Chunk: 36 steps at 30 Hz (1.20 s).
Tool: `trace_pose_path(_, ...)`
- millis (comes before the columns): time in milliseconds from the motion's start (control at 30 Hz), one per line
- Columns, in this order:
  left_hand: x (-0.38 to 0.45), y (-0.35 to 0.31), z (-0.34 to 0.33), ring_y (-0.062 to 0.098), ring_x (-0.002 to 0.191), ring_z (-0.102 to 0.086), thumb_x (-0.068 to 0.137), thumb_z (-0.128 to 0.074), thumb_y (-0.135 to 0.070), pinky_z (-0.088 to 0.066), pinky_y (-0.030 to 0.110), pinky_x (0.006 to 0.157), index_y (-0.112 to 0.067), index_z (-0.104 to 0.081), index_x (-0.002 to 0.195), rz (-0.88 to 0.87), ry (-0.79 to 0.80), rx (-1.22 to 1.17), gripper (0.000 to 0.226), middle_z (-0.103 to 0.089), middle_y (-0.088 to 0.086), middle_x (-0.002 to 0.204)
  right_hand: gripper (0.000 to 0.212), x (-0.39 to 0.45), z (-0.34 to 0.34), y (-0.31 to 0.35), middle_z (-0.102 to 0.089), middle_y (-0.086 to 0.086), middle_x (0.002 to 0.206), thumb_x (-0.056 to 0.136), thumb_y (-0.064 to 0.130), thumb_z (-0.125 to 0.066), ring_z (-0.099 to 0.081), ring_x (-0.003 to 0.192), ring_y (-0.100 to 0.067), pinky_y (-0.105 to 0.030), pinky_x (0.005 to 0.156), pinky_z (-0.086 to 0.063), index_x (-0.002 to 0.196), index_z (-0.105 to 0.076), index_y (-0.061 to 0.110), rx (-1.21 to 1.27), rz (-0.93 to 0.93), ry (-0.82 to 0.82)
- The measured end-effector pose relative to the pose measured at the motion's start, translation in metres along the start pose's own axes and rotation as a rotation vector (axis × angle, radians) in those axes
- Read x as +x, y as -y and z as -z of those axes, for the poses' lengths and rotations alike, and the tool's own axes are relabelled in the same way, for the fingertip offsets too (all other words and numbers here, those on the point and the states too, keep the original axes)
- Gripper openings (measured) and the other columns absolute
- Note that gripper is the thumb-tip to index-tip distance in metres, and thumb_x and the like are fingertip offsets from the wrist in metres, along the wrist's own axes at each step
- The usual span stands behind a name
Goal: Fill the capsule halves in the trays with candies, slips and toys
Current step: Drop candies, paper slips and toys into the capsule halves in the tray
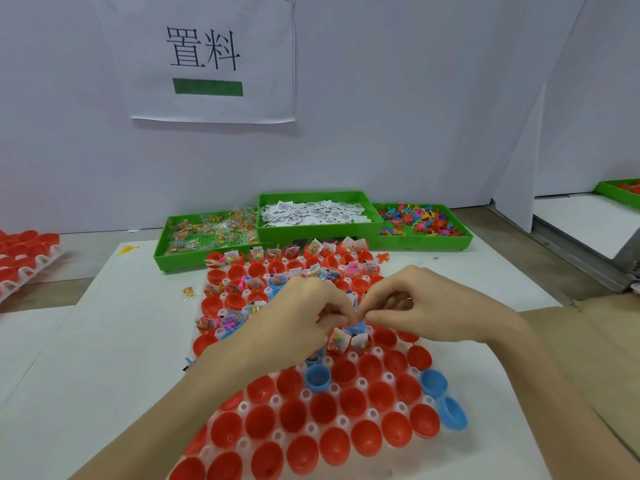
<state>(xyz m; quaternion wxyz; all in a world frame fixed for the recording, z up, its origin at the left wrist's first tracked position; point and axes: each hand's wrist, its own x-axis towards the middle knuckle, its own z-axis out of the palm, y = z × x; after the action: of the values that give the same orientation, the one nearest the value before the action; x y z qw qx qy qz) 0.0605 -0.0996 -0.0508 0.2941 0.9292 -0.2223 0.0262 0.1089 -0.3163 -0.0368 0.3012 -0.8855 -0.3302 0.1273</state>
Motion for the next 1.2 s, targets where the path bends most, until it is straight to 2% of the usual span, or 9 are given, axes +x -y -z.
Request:
trace_pose_path(167, -0.003, 0.004, 0.024, -0.002, 0.086, -0.068, 0.096, -0.070, -0.014, -0.055, 0.014, 0.080, -0.028, -0.081, 0.099, 0.023, -0.033, -0.005, 0.018, -0.075, -0.017, 0.094, 0.018, 0.003, 0.003, 0.000, -0.075, 0.010, 0.082, 0.100, 0.028, -0.063, -0.069, 0.077, -0.005, -0.017, 0.070, -0.053, 0.092, -0.079, 0.033, 0.038, 0.013, -0.167)
trace_pose_path(300, -0.005, 0.035, 0.058, -0.008, 0.078, -0.064, 0.094, -0.072, -0.013, -0.050, 0.006, 0.069, -0.026, -0.081, 0.098, 0.099, -0.225, 0.110, 0.016, -0.066, -0.026, 0.083, 0.019, 0.008, 0.001, 0.000, -0.074, 0.003, 0.073, 0.102, 0.024, -0.060, -0.066, 0.062, -0.006, -0.011, 0.058, -0.047, 0.094, -0.077, 0.027, 0.158, 0.032, -0.287)
trace_pose_path(367, -0.007, 0.065, 0.072, -0.005, 0.072, -0.062, 0.095, -0.071, -0.013, -0.050, 0.010, 0.068, -0.023, -0.080, 0.099, 0.180, -0.349, 0.179, 0.015, -0.067, -0.021, 0.082, 0.018, 0.010, -0.002, 0.001, -0.074, 0.001, 0.071, 0.102, 0.022, -0.060, -0.067, 0.061, -0.007, -0.011, 0.058, -0.047, 0.095, -0.076, 0.026, 0.202, 0.052, -0.326)
trace_pose_path(433, -0.006, 0.101, 0.081, 0.004, 0.075, -0.062, 0.097, -0.068, -0.013, -0.053, 0.025, 0.075, -0.017, -0.079, 0.104, 0.304, -0.415, 0.229, 0.014, -0.073, -0.009, 0.092, 0.017, 0.011, -0.006, 0.002, -0.073, 0.000, 0.070, 0.101, 0.021, -0.061, -0.067, 0.061, -0.009, -0.013, 0.059, -0.048, 0.094, -0.076, 0.026, 0.217, 0.064, -0.345)
trace_pose_path(633, -0.001, 0.183, 0.096, 0.030, 0.102, -0.067, 0.099, -0.066, -0.018, -0.051, 0.038, 0.090, -0.005, -0.074, 0.117, 0.537, -0.378, 0.330, 0.023, -0.072, 0.011, 0.122, 0.020, 0.015, -0.015, 0.005, -0.072, 0.001, 0.068, 0.101, 0.016, -0.060, -0.067, 0.061, -0.012, -0.023, 0.065, -0.056, 0.092, -0.076, 0.025, 0.178, 0.096, -0.340)
trace_pose_path(800, 0.014, 0.200, 0.110, 0.033, 0.102, -0.069, 0.101, -0.064, -0.022, -0.052, 0.039, 0.088, -0.002, -0.074, 0.117, 0.541, -0.441, 0.344, 0.027, -0.075, 0.015, 0.114, 0.020, 0.017, -0.018, 0.005, -0.071, 0.003, 0.068, 0.101, 0.018, -0.061, -0.068, 0.064, -0.009, -0.021, 0.068, -0.057, 0.093, -0.076, 0.028, 0.156, 0.102, -0.344)
trace_pose_path(967, 0.029, 0.208, 0.113, 0.031, 0.128, -0.058, 0.095, -0.072, -0.033, -0.043, 0.039, 0.106, -0.008, -0.063, 0.136, 0.587, -0.192, 0.456, 0.049, -0.064, 0.011, 0.139, 0.019, 0.017, -0.017, 0.003, -0.071, 0.006, 0.067, 0.101, 0.019, -0.061, -0.068, 0.064, -0.007, -0.015, 0.068, -0.054, 0.093, -0.075, 0.030, 0.131, 0.092, -0.354)
trace_pose_path(1067, 0.034, 0.214, 0.109, 0.031, 0.123, -0.058, 0.095, -0.071, -0.035, -0.045, 0.039, 0.103, -0.008, -0.067, 0.131, 0.605, -0.150, 0.445, 0.045, -0.065, 0.012, 0.135, 0.019, 0.016, -0.015, 0.000, -0.072, 0.006, 0.067, 0.100, 0.018, -0.061, -0.067, 0.061, -0.007, -0.015, 0.065, -0.054, 0.093, -0.075, 0.030, 0.128, 0.089, -0.378)
trace_pose_path(1200, 0.035, 0.219, 0.107, 0.027, 0.098, -0.062, 0.090, -0.079, -0.023, -0.048, 0.033, 0.080, -0.006, -0.077, 0.105, 0.607, -0.240, 0.343, 0.024, -0.071, 0.014, 0.109, 0.020, 0.016, -0.009, -0.005, -0.072, 0.008, 0.067, 0.100, 0.019, -0.061, -0.068, 0.061, -0.007, -0.017, 0.064, -0.055, 0.094, -0.076, 0.030, 0.103, 0.075, -0.424)
